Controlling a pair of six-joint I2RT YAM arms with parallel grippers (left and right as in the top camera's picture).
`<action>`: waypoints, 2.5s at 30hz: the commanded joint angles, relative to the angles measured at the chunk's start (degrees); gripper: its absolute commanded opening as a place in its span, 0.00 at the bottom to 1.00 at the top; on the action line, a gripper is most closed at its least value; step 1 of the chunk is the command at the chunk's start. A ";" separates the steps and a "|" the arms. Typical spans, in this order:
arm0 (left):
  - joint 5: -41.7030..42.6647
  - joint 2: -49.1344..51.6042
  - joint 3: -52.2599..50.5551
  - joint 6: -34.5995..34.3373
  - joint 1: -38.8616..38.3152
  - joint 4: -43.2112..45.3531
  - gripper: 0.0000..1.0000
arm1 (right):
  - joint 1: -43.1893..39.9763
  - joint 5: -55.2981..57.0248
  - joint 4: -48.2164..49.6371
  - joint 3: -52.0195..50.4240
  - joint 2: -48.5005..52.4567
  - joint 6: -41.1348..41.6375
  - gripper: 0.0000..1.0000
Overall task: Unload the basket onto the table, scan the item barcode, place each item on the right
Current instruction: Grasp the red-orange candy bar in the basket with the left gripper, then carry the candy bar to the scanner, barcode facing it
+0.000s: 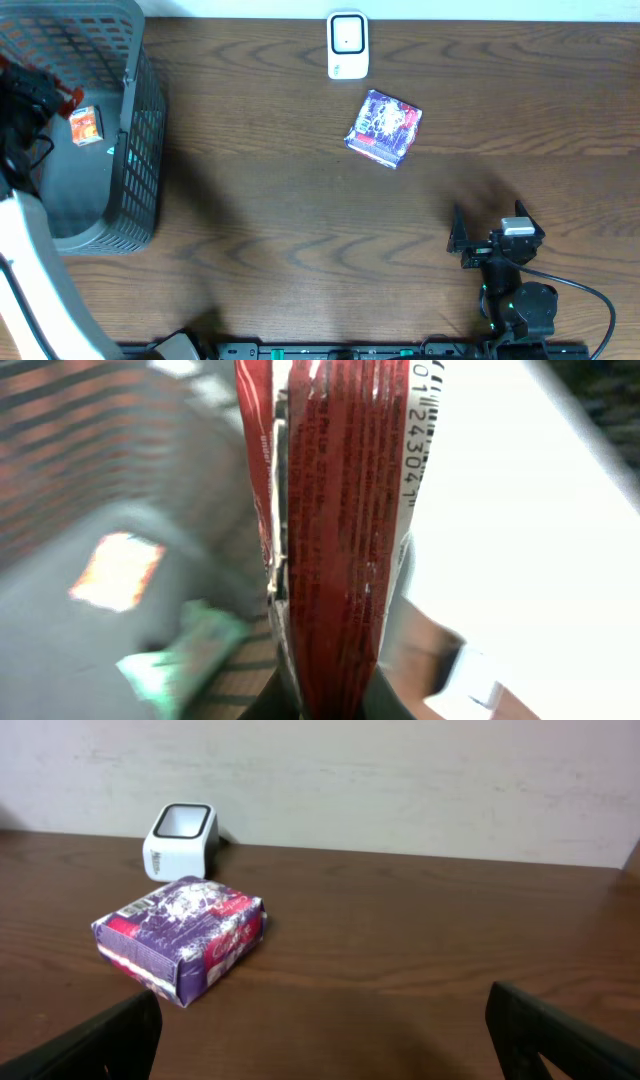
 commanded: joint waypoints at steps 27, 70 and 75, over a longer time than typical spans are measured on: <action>-3.52 7.34 0.50 12.87 -46.90 1.49 0.07 | -0.24 0.52 -0.11 -0.09 -0.02 -0.46 0.99; -13.40 42.62 0.50 -1.29 -65.37 3.72 0.08 | -0.24 0.52 -0.11 -0.09 -0.02 -0.46 0.99; -12.66 42.62 0.50 -1.29 -69.59 3.65 0.08 | -0.24 0.52 -0.11 -0.09 -0.02 -0.46 0.99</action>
